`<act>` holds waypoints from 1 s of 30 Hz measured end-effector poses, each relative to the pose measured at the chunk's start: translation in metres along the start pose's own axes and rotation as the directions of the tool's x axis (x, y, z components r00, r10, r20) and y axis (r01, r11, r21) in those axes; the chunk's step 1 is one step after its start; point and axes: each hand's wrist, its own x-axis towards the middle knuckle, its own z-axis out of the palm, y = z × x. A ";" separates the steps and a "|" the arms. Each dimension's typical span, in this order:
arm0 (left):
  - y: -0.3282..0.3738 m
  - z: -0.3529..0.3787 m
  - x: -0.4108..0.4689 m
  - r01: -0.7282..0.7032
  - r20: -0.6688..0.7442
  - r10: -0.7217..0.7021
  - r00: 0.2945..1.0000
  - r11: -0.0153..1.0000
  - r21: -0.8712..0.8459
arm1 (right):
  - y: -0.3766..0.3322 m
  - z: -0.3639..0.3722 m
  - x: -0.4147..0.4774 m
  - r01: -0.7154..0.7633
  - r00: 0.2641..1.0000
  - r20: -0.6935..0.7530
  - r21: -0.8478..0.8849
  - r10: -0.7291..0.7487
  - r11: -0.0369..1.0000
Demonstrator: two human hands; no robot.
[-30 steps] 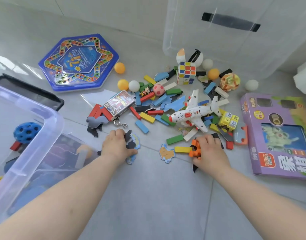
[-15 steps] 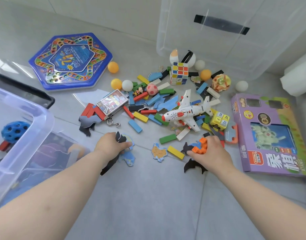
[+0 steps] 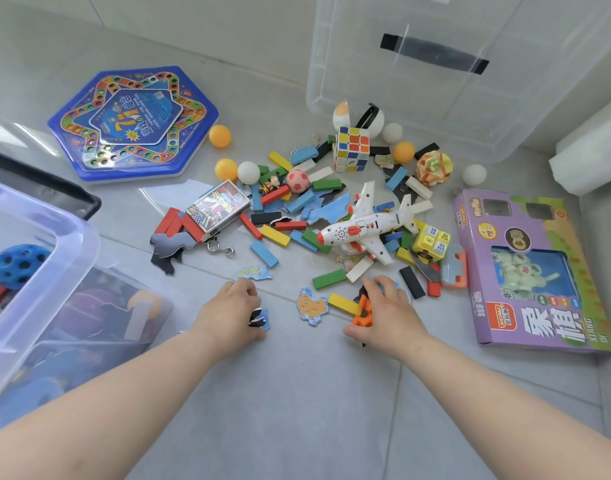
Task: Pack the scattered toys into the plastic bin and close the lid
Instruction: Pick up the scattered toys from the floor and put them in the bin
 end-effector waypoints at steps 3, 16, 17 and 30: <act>-0.002 0.001 0.002 0.089 0.021 -0.088 0.996 0.993 -0.075 | 0.000 -0.002 0.002 -0.011 0.999 -0.049 0.047 0.013 0.999; 0.021 -0.086 -0.020 0.035 -0.214 -0.210 0.954 0.788 -0.615 | -0.001 -0.013 -0.006 -0.129 0.982 -0.096 0.293 0.164 0.947; 0.026 -0.104 -0.029 -0.035 -0.265 -0.173 0.949 0.774 -0.633 | -0.004 -0.014 -0.007 -0.111 0.984 -0.101 0.286 0.145 0.952; -0.145 -0.173 -0.181 -0.324 -0.567 -0.572 0.593 0.475 -0.818 | -0.155 -0.108 -0.059 0.389 0.919 -0.334 0.671 -0.212 0.631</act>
